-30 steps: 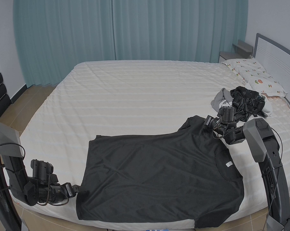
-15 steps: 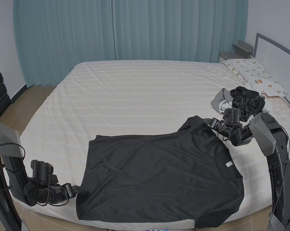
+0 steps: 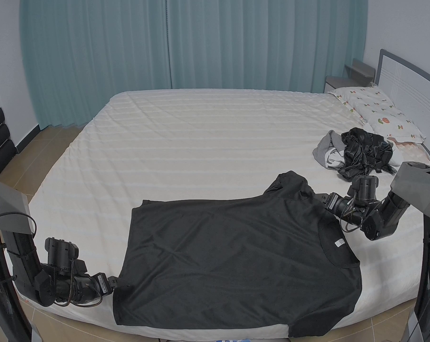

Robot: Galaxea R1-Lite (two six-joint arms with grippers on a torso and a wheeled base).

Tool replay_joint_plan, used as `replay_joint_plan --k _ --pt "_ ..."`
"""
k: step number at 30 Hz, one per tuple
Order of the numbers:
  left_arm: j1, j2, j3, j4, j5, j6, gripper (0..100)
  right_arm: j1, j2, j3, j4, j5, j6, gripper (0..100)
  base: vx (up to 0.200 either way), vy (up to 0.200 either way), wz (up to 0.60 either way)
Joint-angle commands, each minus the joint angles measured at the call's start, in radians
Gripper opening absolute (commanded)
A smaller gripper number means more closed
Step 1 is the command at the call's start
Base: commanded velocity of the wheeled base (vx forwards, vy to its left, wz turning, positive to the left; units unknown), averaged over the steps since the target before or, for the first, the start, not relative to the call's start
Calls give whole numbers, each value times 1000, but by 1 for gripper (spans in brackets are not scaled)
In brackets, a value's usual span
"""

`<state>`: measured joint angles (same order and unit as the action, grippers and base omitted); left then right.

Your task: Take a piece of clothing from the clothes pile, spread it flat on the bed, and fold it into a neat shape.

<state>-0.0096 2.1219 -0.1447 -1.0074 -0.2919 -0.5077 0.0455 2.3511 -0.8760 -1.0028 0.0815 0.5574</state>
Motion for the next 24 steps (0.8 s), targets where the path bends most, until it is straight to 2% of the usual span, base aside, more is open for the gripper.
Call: replay_joint_plan --k 1,4,6,11,17,20,21,24 --pt "-1 -37 40 0 -89 9 100 59 -274 666 -405 9 137 100 -200 0 0" --pt "-1 -60 66 0 -148 21 100 63 -254 752 -497 40 165 100 -200 0 0" --pt "-1 -65 73 0 -159 34 100 63 -250 792 -547 78 196 100 -200 0 0" --pt "0 -54 70 0 -161 51 100 63 -243 847 -560 146 233 100 0 0 0" --pt "-1 -51 53 -2 -164 54 100 63 -230 873 -560 155 229 100 0 0 0" --pt "-17 -48 30 -2 -162 52 100 65 -231 874 -560 155 229 100 0 0 0" --pt "-49 -23 19 -2 -158 58 100 74 -237 874 -559 153 233 100 0 0 0" --pt "-66 1 19 -17 -159 97 100 80 -239 874 -559 152 234 100 0 0 0"
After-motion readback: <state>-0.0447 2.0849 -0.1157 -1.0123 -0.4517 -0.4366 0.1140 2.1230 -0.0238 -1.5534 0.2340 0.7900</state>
